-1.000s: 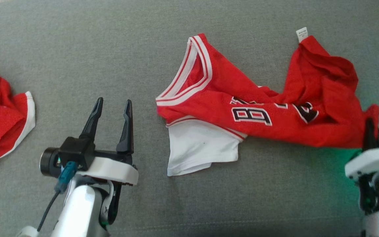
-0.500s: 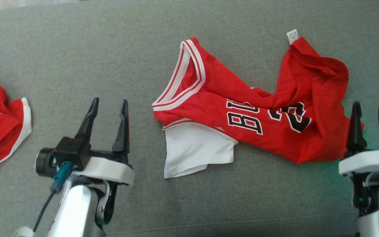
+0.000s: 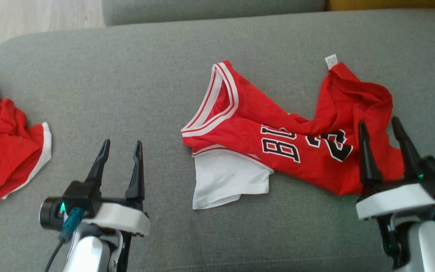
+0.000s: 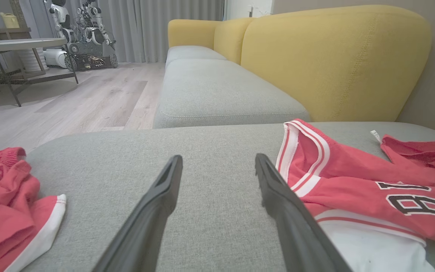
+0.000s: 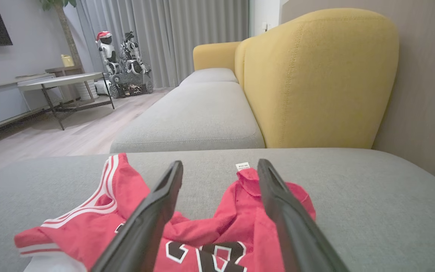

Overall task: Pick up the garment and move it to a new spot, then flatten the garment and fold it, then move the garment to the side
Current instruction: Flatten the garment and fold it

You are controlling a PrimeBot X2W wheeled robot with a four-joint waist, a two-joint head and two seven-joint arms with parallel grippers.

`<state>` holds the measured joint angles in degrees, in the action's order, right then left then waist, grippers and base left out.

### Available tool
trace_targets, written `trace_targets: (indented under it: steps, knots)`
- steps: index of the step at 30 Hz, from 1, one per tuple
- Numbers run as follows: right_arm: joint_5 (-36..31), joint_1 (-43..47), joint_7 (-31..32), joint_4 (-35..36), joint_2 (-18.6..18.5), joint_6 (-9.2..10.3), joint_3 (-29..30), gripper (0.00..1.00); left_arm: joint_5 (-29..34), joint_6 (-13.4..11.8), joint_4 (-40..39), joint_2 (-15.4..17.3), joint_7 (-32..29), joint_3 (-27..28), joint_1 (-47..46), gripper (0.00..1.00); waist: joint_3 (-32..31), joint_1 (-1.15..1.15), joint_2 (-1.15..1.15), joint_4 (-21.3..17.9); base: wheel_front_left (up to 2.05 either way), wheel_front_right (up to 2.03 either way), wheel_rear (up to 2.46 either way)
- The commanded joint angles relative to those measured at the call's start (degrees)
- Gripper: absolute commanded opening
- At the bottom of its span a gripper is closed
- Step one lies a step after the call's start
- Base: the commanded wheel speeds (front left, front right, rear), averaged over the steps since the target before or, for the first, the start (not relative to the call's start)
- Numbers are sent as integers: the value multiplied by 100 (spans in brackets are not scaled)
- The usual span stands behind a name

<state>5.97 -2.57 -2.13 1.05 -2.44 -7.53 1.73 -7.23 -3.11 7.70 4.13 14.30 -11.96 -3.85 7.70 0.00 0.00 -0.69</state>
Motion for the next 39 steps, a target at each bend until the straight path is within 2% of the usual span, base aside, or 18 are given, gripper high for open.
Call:
trace_targets:
  steps: [1, 11, 26, 32, 37, 39]
  knots:
    - [-12, -49, 26, 242, -44, 4, -159, 100, -6, -44, -168, 97, 70, 227, -86, 100, -66, 0, 0, 21, 0, 0, 0]
    - [75, 350, 214, 423, -44, 4, -280, 100, -35, -106, -152, 113, 64, 169, 277, 100, -376, 0, 0, 18, 0, 0, 0]
    - [165, 396, 285, 482, -43, 4, -271, 100, -56, -152, -235, 120, 42, 37, 235, 100, -350, 0, 0, 79, 0, 0, 0]
    - [204, 332, 296, 444, -43, 4, -290, 100, -200, 130, -95, 47, -158, -310, 26, 100, -214, 0, 0, 84, 0, 0, 0]
    - [233, 258, 301, 371, -43, 4, -329, 100, -421, 428, 357, -44, -632, -787, -141, 100, -23, 0, 0, 7, 0, 0, 0]
    - [246, 241, 299, 360, -43, 4, -344, 100, -479, 469, 472, -59, -728, -871, -169, 100, 19, 0, 0, -19, 0, 0, 0]
